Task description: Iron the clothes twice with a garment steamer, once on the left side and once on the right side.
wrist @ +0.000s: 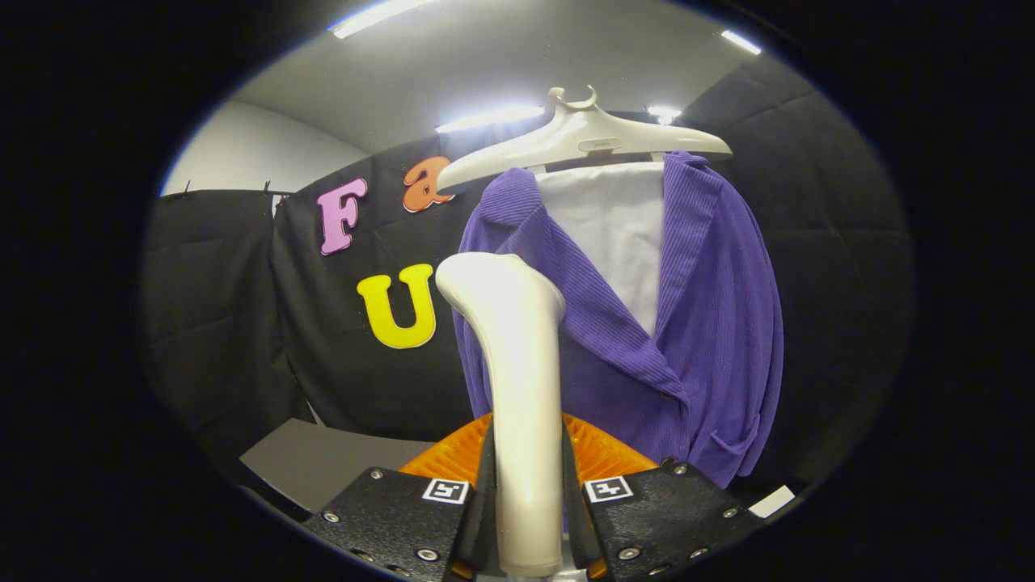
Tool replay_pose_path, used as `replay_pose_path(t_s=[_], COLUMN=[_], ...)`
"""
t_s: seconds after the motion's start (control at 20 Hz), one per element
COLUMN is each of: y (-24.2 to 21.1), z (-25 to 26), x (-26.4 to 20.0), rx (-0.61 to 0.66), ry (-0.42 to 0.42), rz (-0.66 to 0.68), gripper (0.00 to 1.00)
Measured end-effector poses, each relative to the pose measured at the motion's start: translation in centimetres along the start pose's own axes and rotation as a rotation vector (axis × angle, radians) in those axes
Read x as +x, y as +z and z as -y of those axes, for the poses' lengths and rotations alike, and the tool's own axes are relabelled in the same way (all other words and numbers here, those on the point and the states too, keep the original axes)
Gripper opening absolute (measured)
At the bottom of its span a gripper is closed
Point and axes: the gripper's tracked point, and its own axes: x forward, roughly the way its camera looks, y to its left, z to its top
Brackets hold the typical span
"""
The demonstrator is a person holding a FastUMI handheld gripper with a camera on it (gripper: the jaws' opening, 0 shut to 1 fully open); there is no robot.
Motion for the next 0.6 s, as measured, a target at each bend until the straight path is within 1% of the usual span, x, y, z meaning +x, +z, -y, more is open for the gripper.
replay_pose_path(t_s=[0.2, 0.4, 0.6], y=[-4.6, -9.3, -13.6], z=[1.2, 3.7, 4.8], x=[0.1, -0.6, -1.5], rx=[0.027, 0.064, 0.097], ry=[0.004, -0.037, -0.061], rz=[-0.08, -0.161, -0.23], gripper=[0.38, 0.38, 0.38])
